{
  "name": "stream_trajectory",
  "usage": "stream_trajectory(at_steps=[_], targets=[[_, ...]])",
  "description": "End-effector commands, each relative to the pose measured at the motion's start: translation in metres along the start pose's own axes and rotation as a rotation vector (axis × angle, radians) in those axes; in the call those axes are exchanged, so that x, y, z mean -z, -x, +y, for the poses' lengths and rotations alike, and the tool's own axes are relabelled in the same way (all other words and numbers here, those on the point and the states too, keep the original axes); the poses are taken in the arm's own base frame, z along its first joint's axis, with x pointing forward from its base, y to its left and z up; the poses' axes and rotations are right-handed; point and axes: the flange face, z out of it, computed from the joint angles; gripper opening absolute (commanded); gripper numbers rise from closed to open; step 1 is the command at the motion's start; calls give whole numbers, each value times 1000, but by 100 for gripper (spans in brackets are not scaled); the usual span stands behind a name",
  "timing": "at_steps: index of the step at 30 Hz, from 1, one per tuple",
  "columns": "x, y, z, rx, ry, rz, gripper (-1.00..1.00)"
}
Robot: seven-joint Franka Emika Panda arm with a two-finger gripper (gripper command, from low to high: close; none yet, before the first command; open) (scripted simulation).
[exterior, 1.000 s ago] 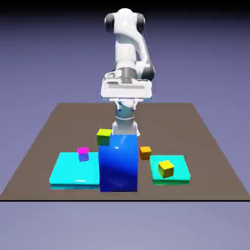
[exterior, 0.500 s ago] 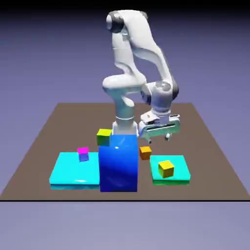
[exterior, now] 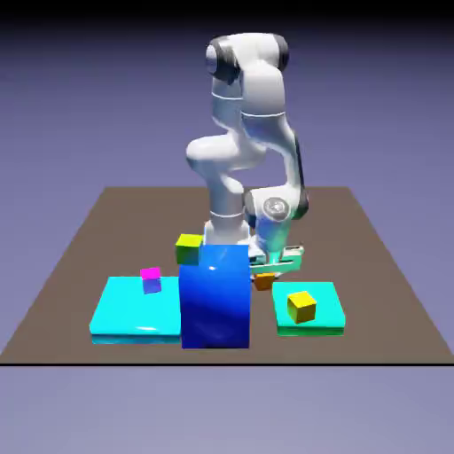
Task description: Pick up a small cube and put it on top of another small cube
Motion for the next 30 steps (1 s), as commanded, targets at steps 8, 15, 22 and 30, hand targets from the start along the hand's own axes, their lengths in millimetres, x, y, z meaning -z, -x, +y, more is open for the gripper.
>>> stream_trajectory(at_steps=[8,15,22,30], targets=[[64,7,-4,-4,-15,-1,-100],[140,4,-72,406,-3,84,-100],[206,-2,-125,824,77,190,-100],[220,-47,-156,1214,283,282,-100]])
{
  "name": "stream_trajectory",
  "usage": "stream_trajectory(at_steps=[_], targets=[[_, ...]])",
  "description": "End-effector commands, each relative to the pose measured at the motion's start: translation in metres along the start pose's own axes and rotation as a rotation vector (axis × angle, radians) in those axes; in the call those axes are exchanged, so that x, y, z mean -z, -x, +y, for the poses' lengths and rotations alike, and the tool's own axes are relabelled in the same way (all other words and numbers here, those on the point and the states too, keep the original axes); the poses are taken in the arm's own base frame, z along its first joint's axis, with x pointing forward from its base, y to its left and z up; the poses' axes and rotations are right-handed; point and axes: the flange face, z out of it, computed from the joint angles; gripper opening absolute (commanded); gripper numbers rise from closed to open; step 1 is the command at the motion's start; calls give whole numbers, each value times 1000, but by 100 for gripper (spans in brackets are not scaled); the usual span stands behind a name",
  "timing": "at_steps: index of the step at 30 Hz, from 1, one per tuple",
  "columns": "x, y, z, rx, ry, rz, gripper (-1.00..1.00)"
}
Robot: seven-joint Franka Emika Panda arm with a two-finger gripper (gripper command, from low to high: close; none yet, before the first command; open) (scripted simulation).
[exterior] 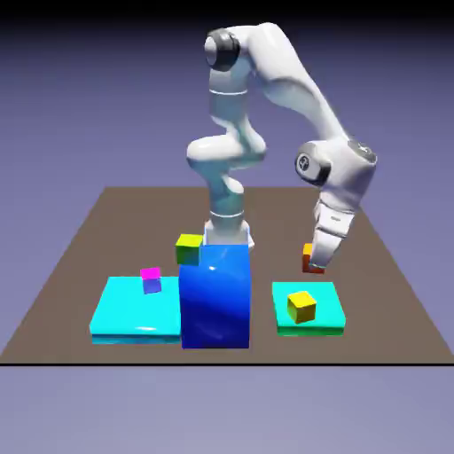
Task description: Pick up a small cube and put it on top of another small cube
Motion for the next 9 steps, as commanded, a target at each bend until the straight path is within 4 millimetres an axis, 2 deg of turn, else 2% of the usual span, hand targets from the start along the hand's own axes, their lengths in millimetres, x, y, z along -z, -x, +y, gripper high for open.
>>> stream_trajectory(at_steps=[1,5,6,7,9], targets=[[0,0,-1,3,3,1,-100],[-69,-5,-5,3,3,1,-100],[-69,-5,-5,3,3,1,100],[-69,-5,-5,3,3,1,100],[-33,-4,-3,2,5,1,100]])
